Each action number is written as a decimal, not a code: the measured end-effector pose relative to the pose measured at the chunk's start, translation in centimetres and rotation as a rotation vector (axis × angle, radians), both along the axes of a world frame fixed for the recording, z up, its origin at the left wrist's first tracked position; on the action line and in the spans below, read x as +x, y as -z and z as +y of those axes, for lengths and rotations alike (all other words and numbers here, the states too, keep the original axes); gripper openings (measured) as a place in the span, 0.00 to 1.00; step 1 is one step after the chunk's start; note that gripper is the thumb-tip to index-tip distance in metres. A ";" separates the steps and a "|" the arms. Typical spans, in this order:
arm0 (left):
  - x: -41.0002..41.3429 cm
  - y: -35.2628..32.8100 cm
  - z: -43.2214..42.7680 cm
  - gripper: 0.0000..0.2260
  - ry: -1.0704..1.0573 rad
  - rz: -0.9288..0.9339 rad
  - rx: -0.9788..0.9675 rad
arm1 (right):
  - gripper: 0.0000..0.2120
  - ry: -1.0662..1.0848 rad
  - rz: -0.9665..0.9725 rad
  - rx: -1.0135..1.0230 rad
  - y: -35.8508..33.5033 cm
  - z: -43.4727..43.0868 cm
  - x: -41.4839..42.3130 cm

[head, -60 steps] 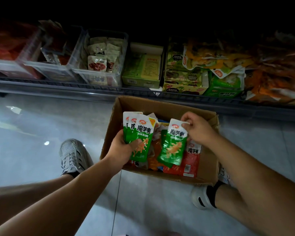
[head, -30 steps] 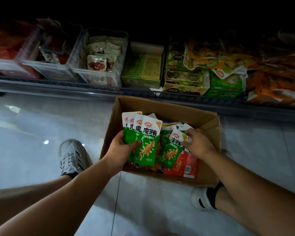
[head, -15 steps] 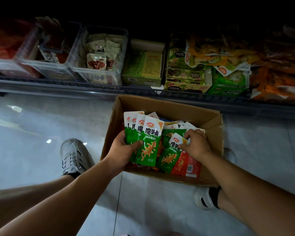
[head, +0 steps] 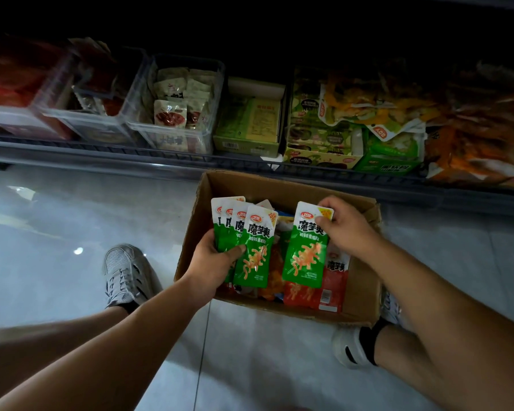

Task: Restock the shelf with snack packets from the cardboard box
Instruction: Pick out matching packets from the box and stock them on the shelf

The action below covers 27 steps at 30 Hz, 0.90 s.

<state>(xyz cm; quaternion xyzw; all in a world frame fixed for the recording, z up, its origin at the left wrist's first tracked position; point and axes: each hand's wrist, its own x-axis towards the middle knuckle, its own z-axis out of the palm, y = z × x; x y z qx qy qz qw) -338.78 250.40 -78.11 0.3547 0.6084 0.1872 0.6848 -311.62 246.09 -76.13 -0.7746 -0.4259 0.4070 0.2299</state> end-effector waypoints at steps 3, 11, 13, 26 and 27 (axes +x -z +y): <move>0.1 -0.4 -0.1 0.18 0.029 -0.031 0.007 | 0.08 0.039 0.215 -0.039 -1.7 0.8 -1.4; 0.4 -1.3 -0.3 0.15 0.026 -0.178 -0.075 | 0.14 0.136 0.417 -0.125 -0.4 0.5 -6.4; 0.6 -1.6 -0.3 0.13 -0.025 -0.201 -0.127 | 0.14 0.132 0.418 -0.115 -0.5 0.4 -6.6; -0.2 -0.2 0.2 0.22 0.057 -0.058 -0.025 | 0.08 0.089 -0.065 -0.084 2.8 0.0 -1.3; -0.3 0.0 0.2 0.22 0.054 -0.051 -0.026 | 0.10 0.019 -0.156 -0.116 3.5 -0.5 -0.6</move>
